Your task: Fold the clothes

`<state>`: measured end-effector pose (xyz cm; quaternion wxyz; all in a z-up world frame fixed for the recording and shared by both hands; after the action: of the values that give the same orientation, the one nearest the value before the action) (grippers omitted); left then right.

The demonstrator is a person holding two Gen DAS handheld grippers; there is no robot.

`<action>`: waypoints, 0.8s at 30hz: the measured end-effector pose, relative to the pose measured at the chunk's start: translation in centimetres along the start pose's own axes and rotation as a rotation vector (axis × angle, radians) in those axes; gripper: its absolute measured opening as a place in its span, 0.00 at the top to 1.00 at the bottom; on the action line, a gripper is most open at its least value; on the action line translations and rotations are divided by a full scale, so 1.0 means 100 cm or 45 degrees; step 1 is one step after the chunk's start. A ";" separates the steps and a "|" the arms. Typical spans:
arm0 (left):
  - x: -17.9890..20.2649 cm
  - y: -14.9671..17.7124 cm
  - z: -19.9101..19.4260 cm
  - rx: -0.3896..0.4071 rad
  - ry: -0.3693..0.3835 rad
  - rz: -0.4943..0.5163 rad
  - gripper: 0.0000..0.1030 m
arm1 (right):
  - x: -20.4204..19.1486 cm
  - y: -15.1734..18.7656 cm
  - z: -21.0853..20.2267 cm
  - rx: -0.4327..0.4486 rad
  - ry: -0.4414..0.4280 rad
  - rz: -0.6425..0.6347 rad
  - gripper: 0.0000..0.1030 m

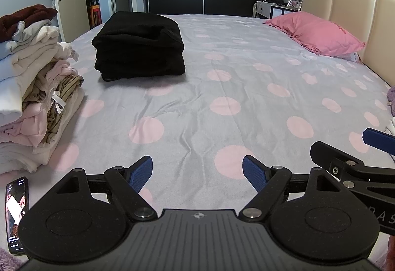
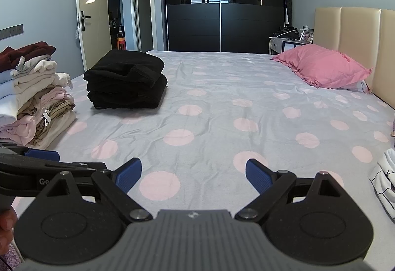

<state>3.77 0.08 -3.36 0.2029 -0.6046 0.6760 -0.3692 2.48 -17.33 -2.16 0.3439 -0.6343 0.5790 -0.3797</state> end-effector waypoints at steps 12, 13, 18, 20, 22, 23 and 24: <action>0.000 -0.002 -0.004 0.050 0.006 -0.017 0.22 | 0.003 -0.002 -0.002 0.028 0.007 0.000 0.09; 0.000 -0.002 -0.004 0.048 0.004 -0.017 0.23 | 0.004 -0.002 -0.002 0.030 0.007 0.000 0.09; 0.003 -0.003 -0.005 0.055 -0.007 -0.017 0.22 | 0.005 -0.003 -0.003 0.042 0.010 0.000 0.09; 0.002 -0.003 -0.005 0.052 -0.003 -0.023 0.22 | 0.005 -0.003 -0.003 0.046 0.011 0.000 0.09; 0.003 -0.003 -0.004 0.046 0.008 -0.020 0.22 | 0.007 -0.003 -0.003 0.054 0.016 -0.002 0.09; 0.003 -0.002 -0.004 0.045 0.018 -0.018 0.22 | 0.006 -0.003 -0.002 0.057 0.020 -0.001 0.09; 0.003 -0.002 -0.005 0.047 0.030 -0.017 0.22 | 0.007 -0.003 -0.003 0.057 0.019 0.003 0.09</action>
<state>3.51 -0.12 -2.86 0.2037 -0.6009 0.6673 -0.3901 2.41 -17.96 -1.66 0.3541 -0.6228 0.5737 -0.3969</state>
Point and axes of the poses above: each gripper's, at about its wrist camera, not at the fingertips, and z roughly the way its jaws point, x to its right, y to its underside, the point moved 5 cm from there along z, roughly the way its jaws point, and after that the axes turned 15 degrees about y, right-handed, at the moved point
